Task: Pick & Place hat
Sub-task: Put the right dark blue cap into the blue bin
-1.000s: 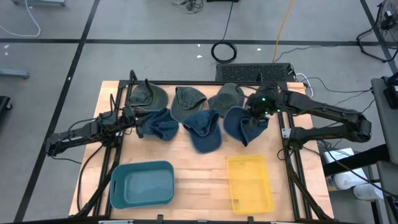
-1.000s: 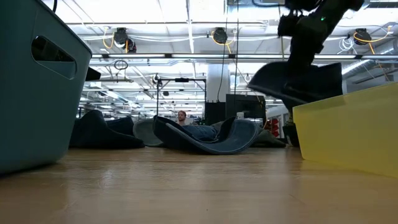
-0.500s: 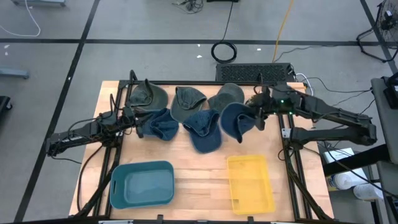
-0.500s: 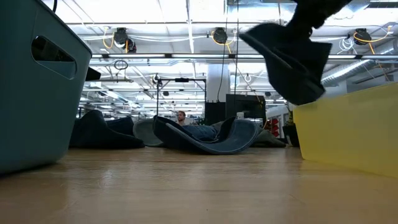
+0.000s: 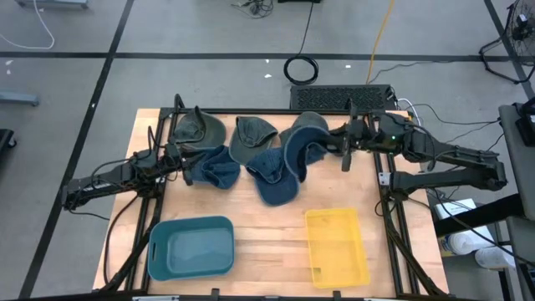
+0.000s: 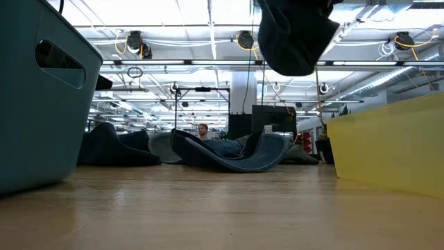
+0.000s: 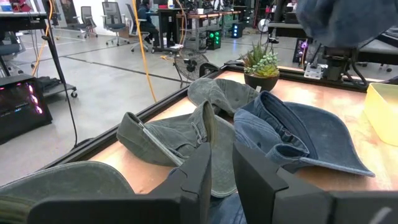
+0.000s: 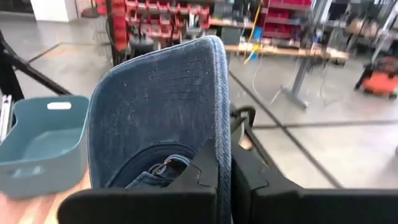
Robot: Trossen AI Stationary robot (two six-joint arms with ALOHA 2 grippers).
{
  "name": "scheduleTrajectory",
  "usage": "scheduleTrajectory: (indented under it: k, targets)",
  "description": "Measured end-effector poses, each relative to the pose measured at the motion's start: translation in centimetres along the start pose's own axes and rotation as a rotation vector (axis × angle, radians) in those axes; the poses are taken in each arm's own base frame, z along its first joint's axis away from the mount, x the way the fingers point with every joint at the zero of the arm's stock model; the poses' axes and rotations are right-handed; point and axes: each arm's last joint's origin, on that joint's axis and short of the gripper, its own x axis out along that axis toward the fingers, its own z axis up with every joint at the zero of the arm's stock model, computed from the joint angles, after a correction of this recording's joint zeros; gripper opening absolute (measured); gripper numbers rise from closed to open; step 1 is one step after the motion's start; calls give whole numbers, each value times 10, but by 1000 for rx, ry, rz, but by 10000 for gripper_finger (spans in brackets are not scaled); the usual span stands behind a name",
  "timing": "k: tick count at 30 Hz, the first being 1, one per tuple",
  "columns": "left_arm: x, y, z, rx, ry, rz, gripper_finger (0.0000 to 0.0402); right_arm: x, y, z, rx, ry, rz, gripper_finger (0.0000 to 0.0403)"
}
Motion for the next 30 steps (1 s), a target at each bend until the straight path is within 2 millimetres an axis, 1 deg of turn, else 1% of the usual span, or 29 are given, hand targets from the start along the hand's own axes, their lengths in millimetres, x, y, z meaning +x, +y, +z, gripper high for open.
scheduleTrajectory:
  k: [7,11,15,20,24,27,30]
  targets:
    - [0,0,0,0,0,0,74,7,0,13,-18,-147,0,0]
    - [0,0,0,-6,-3,0,74,16,0,20,-21,-243,-6,0]
    - [0,0,3,-90,-25,-2,74,28,0,26,-32,-338,-17,0]
    - [0,-2,3,-292,-24,-66,74,47,0,26,-43,-396,-25,0]
    - [0,-2,5,-406,-34,-62,74,60,1,22,-63,-402,-28,0]
    - [0,-2,6,-575,-39,-69,74,65,3,21,-66,-425,-22,0]
    - [0,-2,6,-767,-33,-83,75,67,7,23,-105,-459,-17,0]
